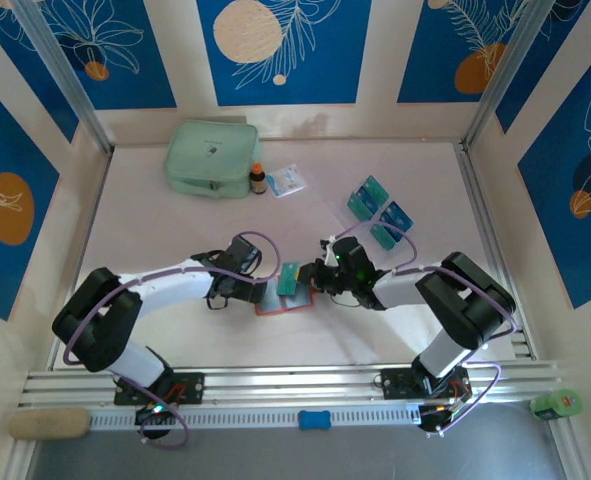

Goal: Put the credit cards into the card holder

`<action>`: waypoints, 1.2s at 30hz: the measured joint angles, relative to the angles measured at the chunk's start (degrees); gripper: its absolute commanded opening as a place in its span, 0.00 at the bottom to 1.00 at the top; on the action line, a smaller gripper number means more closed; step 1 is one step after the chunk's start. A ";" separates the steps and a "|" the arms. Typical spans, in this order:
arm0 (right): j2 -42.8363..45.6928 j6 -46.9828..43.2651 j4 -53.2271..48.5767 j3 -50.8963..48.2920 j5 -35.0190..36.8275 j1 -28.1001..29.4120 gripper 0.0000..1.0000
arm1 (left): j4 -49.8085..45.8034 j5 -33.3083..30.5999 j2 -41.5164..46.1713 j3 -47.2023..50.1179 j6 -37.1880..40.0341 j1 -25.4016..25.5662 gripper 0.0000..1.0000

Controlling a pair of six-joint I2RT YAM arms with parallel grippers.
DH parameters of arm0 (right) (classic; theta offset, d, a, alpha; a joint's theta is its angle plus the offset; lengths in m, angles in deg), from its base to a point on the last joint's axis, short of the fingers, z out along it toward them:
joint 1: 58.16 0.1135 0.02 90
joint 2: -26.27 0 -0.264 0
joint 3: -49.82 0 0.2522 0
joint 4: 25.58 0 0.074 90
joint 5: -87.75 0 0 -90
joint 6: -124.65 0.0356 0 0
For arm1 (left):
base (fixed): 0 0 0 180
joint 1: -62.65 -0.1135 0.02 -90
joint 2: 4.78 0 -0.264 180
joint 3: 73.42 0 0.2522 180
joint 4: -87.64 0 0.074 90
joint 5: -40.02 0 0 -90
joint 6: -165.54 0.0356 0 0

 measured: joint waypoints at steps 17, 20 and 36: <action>-2.84 0.00 2.43 -0.79 -3.28 -0.85 0.00 | 0.07 -0.39 -0.26 0.00 -0.22 0.04 1.00; -2.84 0.00 2.75 -1.40 -3.69 -1.77 0.00 | 0.07 -0.42 -0.26 0.00 -0.24 0.04 1.00; -3.67 -1.09 3.04 -1.60 -6.47 -2.69 0.00 | 0.04 -0.44 -0.26 0.00 -0.44 0.04 1.00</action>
